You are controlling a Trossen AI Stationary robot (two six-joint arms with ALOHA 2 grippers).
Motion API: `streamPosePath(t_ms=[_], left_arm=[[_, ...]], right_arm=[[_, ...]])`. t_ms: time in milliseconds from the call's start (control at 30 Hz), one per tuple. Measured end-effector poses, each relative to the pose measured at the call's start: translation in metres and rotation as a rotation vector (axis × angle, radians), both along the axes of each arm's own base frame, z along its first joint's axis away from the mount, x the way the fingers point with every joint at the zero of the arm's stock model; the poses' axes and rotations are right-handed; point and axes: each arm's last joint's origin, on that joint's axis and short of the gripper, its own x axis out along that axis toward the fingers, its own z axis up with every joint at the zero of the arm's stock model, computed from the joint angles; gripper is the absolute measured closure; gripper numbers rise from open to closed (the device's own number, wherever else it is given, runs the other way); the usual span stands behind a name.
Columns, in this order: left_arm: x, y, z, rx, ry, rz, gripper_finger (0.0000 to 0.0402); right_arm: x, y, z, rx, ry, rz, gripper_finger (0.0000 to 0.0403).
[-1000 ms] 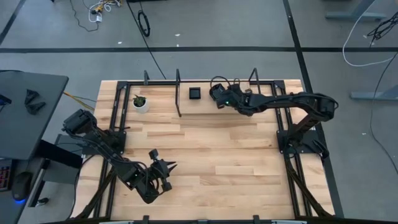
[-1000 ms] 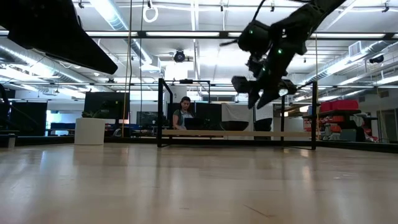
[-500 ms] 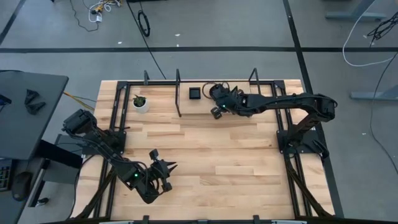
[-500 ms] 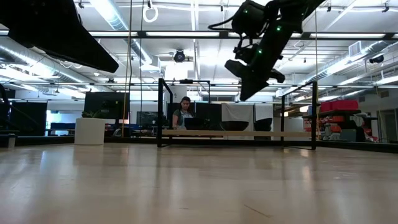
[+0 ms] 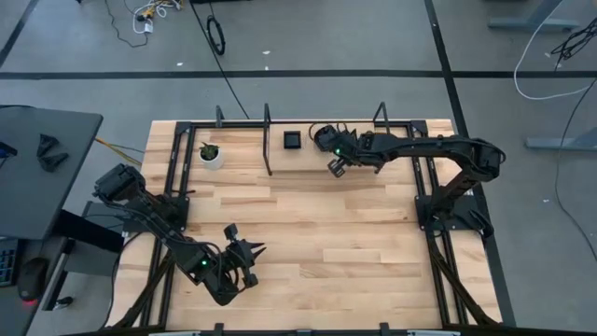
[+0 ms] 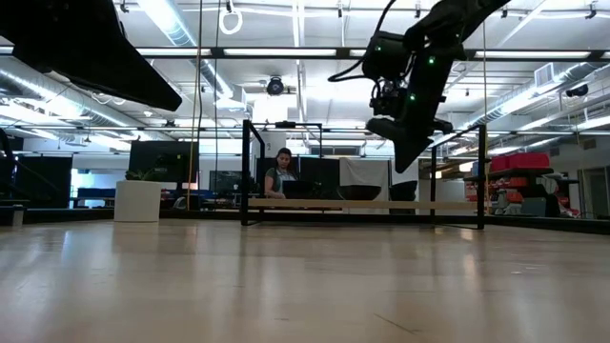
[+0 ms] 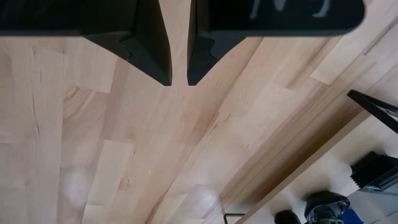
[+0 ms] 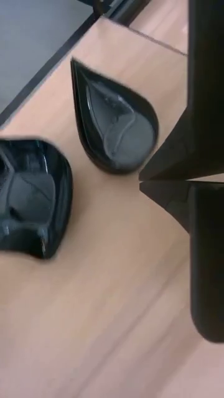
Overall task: Pick & Place Mini shaped plates
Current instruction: Stack the black teardrop shaped bowl on top of the other black teardrop shaped bowl on the shelf
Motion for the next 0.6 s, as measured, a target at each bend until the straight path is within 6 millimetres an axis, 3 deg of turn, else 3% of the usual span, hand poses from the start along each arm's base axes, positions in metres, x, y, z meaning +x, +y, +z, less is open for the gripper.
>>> streamPosePath(t_ms=[433,600], left_arm=[[0.0,0.0,0.0,0.0,0.0,0.0,0.0346],[0.0,0.0,0.0,0.0,0.0,0.0,0.0346]], right_arm=[[-0.014,-0.039,0.0,0.051,-0.07,-0.142,0.0402],[-0.013,-0.047,-0.011,0.081,-0.055,-0.161,0.0402]])
